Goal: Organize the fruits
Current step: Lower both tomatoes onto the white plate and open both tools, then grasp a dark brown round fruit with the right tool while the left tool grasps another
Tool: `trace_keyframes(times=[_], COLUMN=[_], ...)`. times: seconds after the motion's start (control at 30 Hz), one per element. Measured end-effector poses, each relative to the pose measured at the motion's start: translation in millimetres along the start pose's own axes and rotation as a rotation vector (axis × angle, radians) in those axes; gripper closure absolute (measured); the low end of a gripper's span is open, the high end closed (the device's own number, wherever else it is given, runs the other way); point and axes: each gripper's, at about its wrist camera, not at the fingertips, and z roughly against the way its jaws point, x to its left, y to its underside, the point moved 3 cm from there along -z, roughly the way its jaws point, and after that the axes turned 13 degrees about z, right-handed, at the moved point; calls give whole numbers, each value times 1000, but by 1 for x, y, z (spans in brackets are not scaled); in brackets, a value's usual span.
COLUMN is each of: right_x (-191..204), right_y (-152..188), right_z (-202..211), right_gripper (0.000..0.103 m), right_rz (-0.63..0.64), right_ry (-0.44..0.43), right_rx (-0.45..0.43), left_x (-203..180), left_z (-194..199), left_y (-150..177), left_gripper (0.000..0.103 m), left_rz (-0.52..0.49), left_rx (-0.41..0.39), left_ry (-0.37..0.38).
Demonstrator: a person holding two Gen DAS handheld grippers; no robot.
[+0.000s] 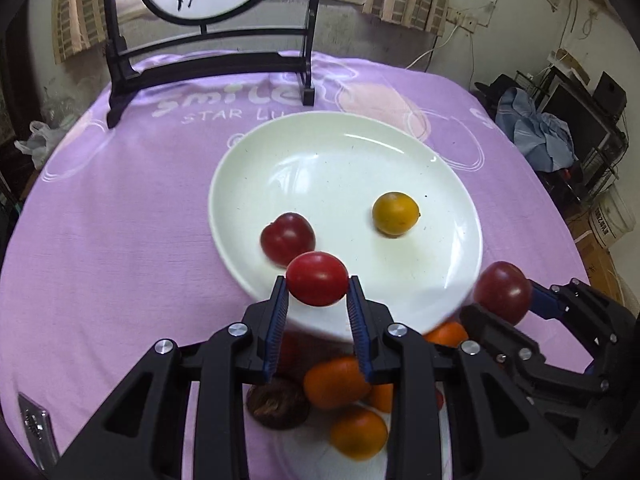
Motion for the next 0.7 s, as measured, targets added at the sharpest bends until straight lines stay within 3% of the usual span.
trace_keyframes(times=[0.23,0.27,0.33,0.37,0.43,0.7], right_x=[1,1,1,1,1,-3], right_y=[-6,-6,-7,-7,-7,15], right_z=[-34,-38,-41,-39,-31,10], right_gripper=[61,61,39,38,38,36], right_rz=[18,17,12,9,17,0], right_ry=[-7,-10,-22,-10,11,4], right_rx=[67,76,74,63,43,-1], left_x=[-8,-9,-10,-10,-10,4], left_z=[-39,-43,-45,-43,-32,8], left_y=[-9,-10,-11,-12,-13,5], left_gripper=[72,67,41,25,22,16], left_rz=[14,15,24,29,30,39], left_rx=[71,80,76,62,18,-31], left_ry=[-14,-14,-33,-48,-47,-33])
